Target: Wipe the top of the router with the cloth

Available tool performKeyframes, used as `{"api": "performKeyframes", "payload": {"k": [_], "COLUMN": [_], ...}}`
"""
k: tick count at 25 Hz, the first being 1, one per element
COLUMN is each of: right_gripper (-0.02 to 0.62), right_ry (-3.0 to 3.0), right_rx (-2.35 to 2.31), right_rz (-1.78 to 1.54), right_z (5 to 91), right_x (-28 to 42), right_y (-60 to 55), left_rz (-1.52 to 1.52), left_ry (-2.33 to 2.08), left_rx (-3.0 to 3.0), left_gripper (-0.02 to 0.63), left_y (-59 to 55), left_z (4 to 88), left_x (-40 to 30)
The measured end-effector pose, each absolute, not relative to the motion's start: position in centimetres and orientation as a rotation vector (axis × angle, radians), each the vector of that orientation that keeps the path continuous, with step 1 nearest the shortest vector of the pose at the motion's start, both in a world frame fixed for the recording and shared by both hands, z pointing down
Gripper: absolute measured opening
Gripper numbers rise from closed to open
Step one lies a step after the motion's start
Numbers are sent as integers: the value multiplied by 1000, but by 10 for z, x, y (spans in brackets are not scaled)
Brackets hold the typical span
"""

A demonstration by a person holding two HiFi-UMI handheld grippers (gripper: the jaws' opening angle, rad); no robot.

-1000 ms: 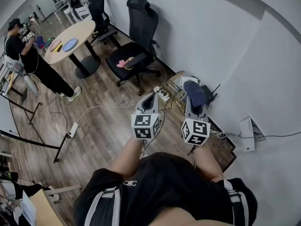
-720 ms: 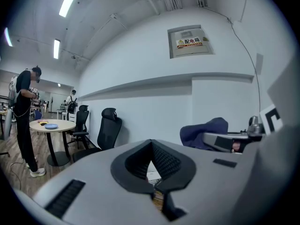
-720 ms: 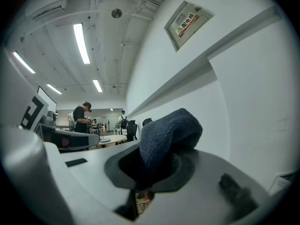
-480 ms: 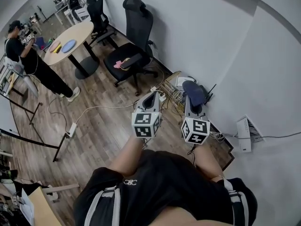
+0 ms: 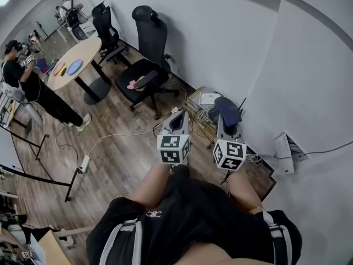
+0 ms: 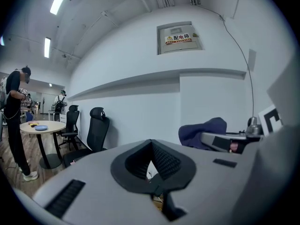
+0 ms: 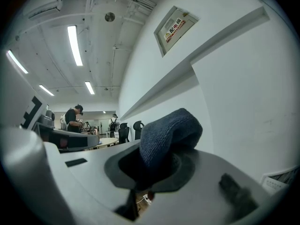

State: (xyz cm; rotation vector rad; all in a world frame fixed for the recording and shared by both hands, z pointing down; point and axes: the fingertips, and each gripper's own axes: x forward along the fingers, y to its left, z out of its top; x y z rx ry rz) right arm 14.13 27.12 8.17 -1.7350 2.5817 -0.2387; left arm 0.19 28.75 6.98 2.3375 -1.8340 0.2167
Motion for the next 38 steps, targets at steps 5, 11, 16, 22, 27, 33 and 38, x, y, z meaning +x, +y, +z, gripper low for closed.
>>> {"api": "performKeyframes", "payload": {"k": [5,11,16,22,27,33,38], "right_gripper": [44,44,44,44,45,44,44], "right_ry": [2563,2567,2580,2589,2616,2613,2586], "right_rx": [-1773,-1805,-1846,-1898,-1923,-1973,-2043], "right_rz": [-229,-221,-175,-203,-238,-277,-339], "right_z": [87,92,94,105,118,130,148], "right_x": [146,145,143,142,136,127,121], "right_y": [260,236,206,172,134,80,33], "left_rz": [199,173,170,172,206,256,286], "left_ry": [-1811,-1777,-1766,-1720,-1705,-1662,-1600], "left_rx": [2360,2371,2358,2348,2328,2326,2350], "left_gripper": [5,5,5,5,5,5,5], "left_y": [273,248,217,181,144,86,29], "left_z": [76,84,93,104,118,133,143], "left_x": [3,4,-3,-6,-12,-19,-26]}}
